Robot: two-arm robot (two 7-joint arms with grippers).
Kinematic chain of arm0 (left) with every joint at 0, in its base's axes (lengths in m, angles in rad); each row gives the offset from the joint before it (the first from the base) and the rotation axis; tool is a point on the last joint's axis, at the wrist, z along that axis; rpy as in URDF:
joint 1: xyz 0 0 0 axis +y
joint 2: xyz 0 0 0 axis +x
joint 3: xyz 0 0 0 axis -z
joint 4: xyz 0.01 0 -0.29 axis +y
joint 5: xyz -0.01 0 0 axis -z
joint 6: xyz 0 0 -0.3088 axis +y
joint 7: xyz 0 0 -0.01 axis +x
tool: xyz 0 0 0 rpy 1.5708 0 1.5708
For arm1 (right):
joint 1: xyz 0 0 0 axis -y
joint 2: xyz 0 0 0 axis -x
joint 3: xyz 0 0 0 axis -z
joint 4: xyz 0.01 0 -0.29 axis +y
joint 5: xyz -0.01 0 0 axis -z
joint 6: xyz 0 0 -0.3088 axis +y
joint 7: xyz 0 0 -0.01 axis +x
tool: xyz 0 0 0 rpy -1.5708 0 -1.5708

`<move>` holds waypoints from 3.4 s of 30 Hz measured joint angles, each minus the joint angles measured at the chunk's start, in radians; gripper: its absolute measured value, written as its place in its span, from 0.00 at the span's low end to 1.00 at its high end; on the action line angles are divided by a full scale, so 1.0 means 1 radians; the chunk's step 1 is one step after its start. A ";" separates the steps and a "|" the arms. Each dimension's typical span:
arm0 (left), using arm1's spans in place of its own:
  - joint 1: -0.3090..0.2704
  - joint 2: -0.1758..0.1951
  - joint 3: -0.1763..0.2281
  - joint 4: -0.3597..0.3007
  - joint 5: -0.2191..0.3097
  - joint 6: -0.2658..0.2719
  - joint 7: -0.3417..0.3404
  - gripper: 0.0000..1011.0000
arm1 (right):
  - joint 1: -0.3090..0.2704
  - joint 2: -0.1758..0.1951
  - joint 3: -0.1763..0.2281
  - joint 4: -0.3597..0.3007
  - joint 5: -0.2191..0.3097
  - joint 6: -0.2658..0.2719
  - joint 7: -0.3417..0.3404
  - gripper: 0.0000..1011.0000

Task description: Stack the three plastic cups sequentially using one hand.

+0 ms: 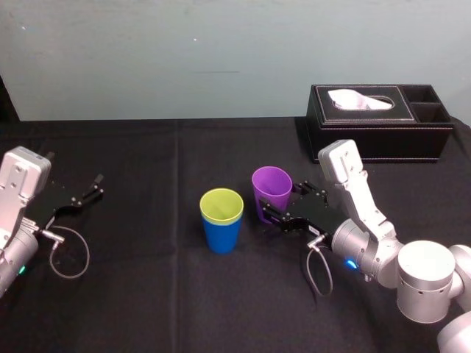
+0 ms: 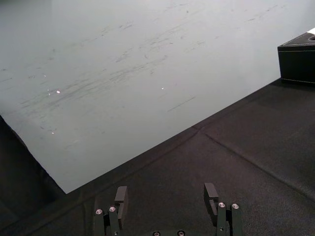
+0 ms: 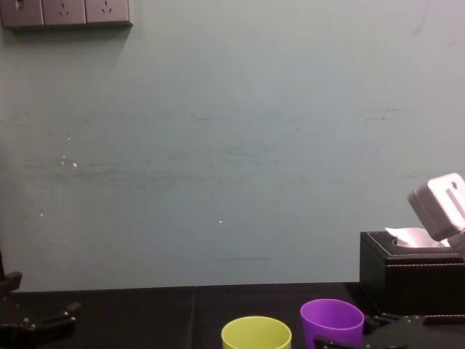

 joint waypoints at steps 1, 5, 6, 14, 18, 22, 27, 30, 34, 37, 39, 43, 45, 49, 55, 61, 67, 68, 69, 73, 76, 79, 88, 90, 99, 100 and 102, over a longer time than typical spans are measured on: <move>0.000 0.000 0.000 0.000 0.000 0.000 0.000 1.00 | 0.000 0.000 0.000 0.000 0.000 0.000 0.000 0.70; 0.000 0.000 0.000 0.000 0.000 0.000 0.000 1.00 | 0.000 0.000 0.000 0.000 0.000 0.000 0.000 0.70; 0.000 0.000 0.000 0.000 0.000 0.000 0.000 1.00 | -0.002 0.000 0.001 -0.003 -0.001 -0.002 0.000 0.70; 0.000 0.000 0.000 0.000 0.000 0.000 0.000 1.00 | -0.019 0.009 0.018 -0.042 0.002 -0.002 0.000 0.70; 0.000 0.000 0.000 0.000 0.000 0.000 0.000 1.00 | -0.030 0.017 0.032 -0.068 0.015 0.002 0.001 0.70; 0.000 0.000 0.000 0.000 0.000 0.000 0.000 1.00 | -0.041 0.027 0.047 -0.101 0.034 0.014 0.008 0.70; 0.000 0.000 0.000 0.000 0.000 0.000 0.000 1.00 | -0.054 0.046 0.059 -0.148 0.054 0.029 0.019 0.70; 0.000 0.000 0.000 0.000 0.000 0.000 0.000 1.00 | -0.058 0.057 0.062 -0.170 0.062 0.034 0.025 0.70; 0.000 0.000 0.000 0.000 0.000 0.000 0.000 1.00 | -0.063 0.075 0.064 -0.206 0.075 0.049 0.031 0.70; 0.000 0.000 0.000 0.000 0.000 0.000 0.000 1.00 | -0.065 0.084 0.064 -0.228 0.081 0.059 0.032 0.70; 0.000 0.000 0.000 0.000 0.000 0.000 0.000 1.00 | -0.065 0.091 0.060 -0.244 0.083 0.068 0.033 0.70; 0.000 0.000 0.000 0.000 0.000 0.000 0.000 1.00 | -0.060 0.097 0.053 -0.260 0.087 0.080 0.033 0.70; 0.000 0.000 0.000 0.000 0.000 0.000 0.000 1.00 | -0.058 0.099 0.049 -0.266 0.088 0.084 0.034 0.70; 0.000 0.000 0.000 0.000 0.000 0.000 0.000 1.00 | -0.054 0.102 0.036 -0.285 0.090 0.094 0.035 0.70; 0.000 0.000 0.000 0.000 0.000 0.000 0.000 1.00 | -0.054 0.106 0.020 -0.325 0.098 0.105 0.039 0.70; 0.000 0.000 0.000 0.000 0.000 0.000 0.000 1.00 | -0.056 0.106 0.001 -0.361 0.110 0.116 0.043 0.70; 0.000 0.000 0.000 0.000 0.000 0.000 0.000 1.00 | -0.056 0.106 -0.024 -0.379 0.111 0.120 0.045 0.70; 0.000 0.000 0.000 0.000 0.000 0.000 0.000 1.00 | -0.056 0.106 -0.027 -0.380 0.111 0.121 0.045 0.70; 0.000 0.000 0.000 0.000 0.000 0.000 0.000 1.00 | -0.055 0.106 -0.031 -0.381 0.111 0.121 0.045 0.70; 0.000 0.000 0.000 0.000 0.000 0.000 0.000 1.00 | -0.054 0.104 -0.044 -0.381 0.111 0.121 0.045 0.70; 0.000 0.000 0.000 0.000 0.000 0.000 0.000 1.00 | -0.052 0.101 -0.052 -0.382 0.111 0.122 0.045 0.70; 0.000 0.000 0.000 0.000 0.000 0.000 0.000 1.00 | -0.051 0.099 -0.057 -0.380 0.111 0.122 0.045 0.70; 0.000 0.000 0.000 0.000 0.000 0.000 0.000 1.00 | -0.050 0.097 -0.070 -0.370 0.110 0.119 0.042 0.70; 0.000 0.000 0.000 0.000 0.000 0.000 0.000 1.00 | -0.050 0.097 -0.071 -0.369 0.109 0.119 0.041 0.70; 0.000 0.000 0.000 0.000 0.000 0.000 0.000 1.00 | -0.050 0.095 -0.078 -0.363 0.106 0.117 0.040 0.70; 0.000 0.000 0.000 0.000 0.000 0.000 0.000 1.00 | -0.049 0.095 -0.079 -0.362 0.106 0.117 0.040 0.70; 0.000 0.000 0.000 0.000 0.000 0.000 0.000 1.00 | -0.049 0.095 -0.079 -0.359 0.106 0.117 0.040 0.70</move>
